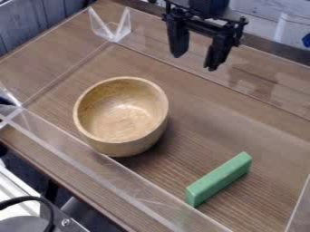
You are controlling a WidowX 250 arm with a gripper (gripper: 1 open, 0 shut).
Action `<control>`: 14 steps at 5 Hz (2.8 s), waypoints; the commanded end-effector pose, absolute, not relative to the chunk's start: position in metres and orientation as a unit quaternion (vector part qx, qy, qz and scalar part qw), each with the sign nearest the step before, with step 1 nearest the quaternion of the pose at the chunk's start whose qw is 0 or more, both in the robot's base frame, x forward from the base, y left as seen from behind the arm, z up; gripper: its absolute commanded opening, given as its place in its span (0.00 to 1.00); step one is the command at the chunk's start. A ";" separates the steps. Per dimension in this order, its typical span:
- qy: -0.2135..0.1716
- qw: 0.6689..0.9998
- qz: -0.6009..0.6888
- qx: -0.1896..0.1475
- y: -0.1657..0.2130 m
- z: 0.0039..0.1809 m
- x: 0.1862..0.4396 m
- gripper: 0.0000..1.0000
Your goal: Put the green block in the brown bowl
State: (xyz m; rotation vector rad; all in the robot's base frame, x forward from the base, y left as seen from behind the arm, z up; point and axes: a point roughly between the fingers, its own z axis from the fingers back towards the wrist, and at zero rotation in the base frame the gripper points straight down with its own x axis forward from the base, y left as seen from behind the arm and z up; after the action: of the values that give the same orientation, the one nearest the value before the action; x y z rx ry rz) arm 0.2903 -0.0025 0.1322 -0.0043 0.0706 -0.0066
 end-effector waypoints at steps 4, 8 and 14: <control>0.031 0.990 -0.136 -0.032 -0.096 0.104 0.248 1.00; -0.002 0.979 -0.176 -0.105 -0.080 0.046 0.224 1.00; 0.000 0.977 -0.140 -0.163 -0.104 0.020 0.229 0.00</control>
State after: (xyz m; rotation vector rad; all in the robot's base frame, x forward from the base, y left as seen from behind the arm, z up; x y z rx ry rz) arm 0.2310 -0.1016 0.0203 -0.3282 -0.0029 -0.2628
